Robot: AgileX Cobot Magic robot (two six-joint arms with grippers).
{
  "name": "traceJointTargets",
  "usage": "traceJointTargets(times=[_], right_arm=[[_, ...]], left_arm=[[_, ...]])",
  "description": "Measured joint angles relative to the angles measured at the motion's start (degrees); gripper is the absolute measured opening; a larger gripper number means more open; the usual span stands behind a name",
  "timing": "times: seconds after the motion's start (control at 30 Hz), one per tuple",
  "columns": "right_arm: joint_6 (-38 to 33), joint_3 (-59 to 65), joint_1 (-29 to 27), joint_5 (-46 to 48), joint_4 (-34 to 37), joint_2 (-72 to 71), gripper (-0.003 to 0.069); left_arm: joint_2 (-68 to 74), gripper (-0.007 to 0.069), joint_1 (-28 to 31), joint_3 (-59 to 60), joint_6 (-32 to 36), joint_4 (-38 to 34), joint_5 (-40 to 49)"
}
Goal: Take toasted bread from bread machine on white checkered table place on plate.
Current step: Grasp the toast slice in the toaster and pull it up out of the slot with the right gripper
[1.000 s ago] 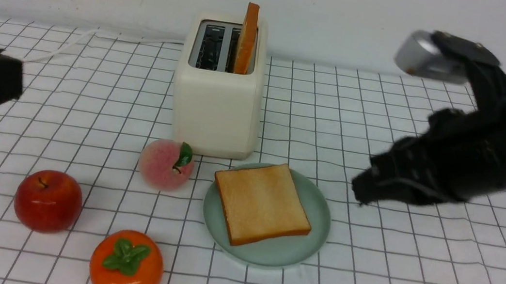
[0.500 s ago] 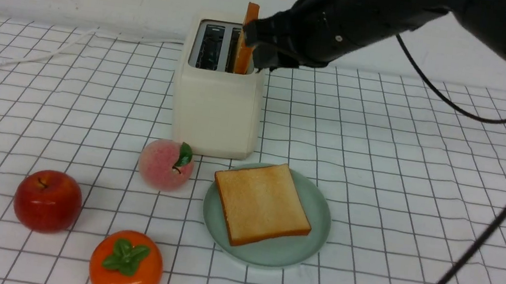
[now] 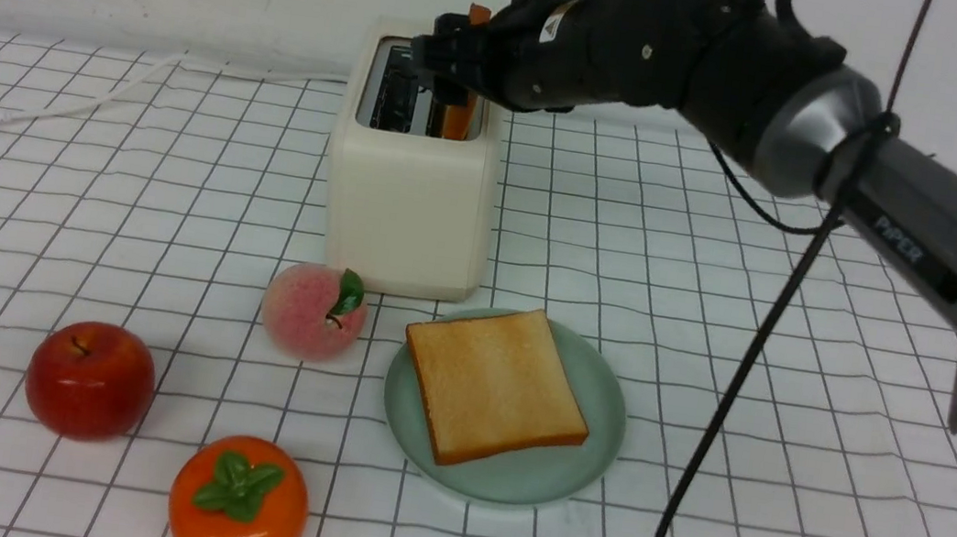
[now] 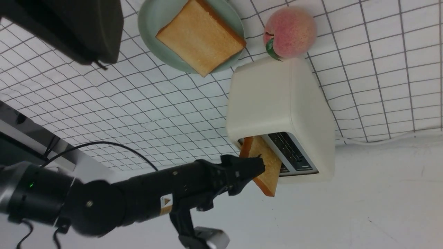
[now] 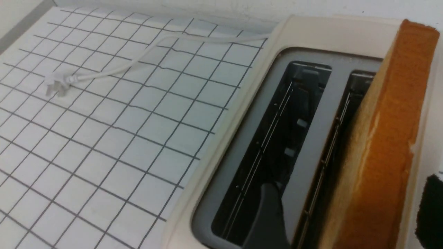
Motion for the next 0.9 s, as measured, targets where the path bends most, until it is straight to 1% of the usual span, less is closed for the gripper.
traceJointTargets(times=[0.03, 0.07, 0.1, 0.13, 0.17, 0.2, 0.27, 0.3, 0.33, 0.37, 0.43, 0.53, 0.73, 0.83, 0.9], right_arm=[[0.0, 0.0, 0.0, -0.6, -0.22, 0.19, 0.0497], [0.06, 0.0, 0.0, -0.68, -0.32, 0.25, 0.0491], [0.06, 0.0, 0.0, -1.53, -0.76, 0.51, 0.0454], [0.06, 0.0, 0.0, -2.46, -1.21, 0.62, 0.0402], [0.06, -0.07, 0.0, -3.06, -1.36, 0.69, 0.037], [0.06, -0.07, 0.0, -3.35, -1.65, 0.73, 0.0319], [0.11, -0.07, 0.0, -3.5, -2.45, 0.79, 0.0246], [0.11, -0.07, 0.0, -3.48, -2.58, 0.79, 0.0238], [0.17, -0.07, 0.0, -3.53, -3.06, 0.9, 0.0188], [0.17, -0.11, 0.0, -3.71, -3.45, 0.94, 0.0154], [0.21, -0.11, 0.0, -4.18, -4.14, 0.99, 0.0113], [0.21, -0.14, 0.0, -5.04, -4.33, 1.15, 0.0082], [1.38, -0.08, 0.0, -7.56, -4.63, 0.37, 0.0078], [1.72, -0.03, 0.0, -6.58, -4.63, -2.64, 0.0077], [1.8, -0.03, 0.0, -3.58, -4.51, -7.14, 0.0077]], left_arm=[[0.0, -0.0013, 0.0, 0.0, 0.0, -0.33, 0.0], [0.0, -0.0013, 0.0, 0.0, 0.0, -0.45, 0.07], [0.0, -0.0013, 0.0, 0.0, 0.0, -0.77, 0.2], [0.0, -0.0013, 0.0, 0.0, 0.0, -1.01, 0.27], [0.0, -0.0013, 0.0, 0.0, 0.0, -1.0, 0.38], [0.0, -0.0013, 0.0, 0.0, 0.0, -1.06, 0.38], [0.0, -0.0013, 0.0, 0.0, 0.0, -1.18, 0.38], [0.0, -0.0013, 0.0, 0.0, 0.0, -1.24, 0.38], [0.0, -0.0013, 0.0, 0.0, 0.0, -1.24, 0.38], [0.0, -0.0013, 0.0, 0.0, 0.0, -1.24, 0.38], [0.0, -0.0013, 0.0, 0.0, 0.0, -1.24, 0.38], [0.0, -0.0013, 0.0, 0.0, 0.0, -1.3, 0.38], [0.0, -0.0013, 0.0, 0.0, 0.0, -1.24, 0.38], [0.0, -0.0013, 0.0, 0.0, 0.0, -0.74, 0.38], [0.0, -0.0013, 0.0, 0.0, 0.0, 0.0, 0.33]])
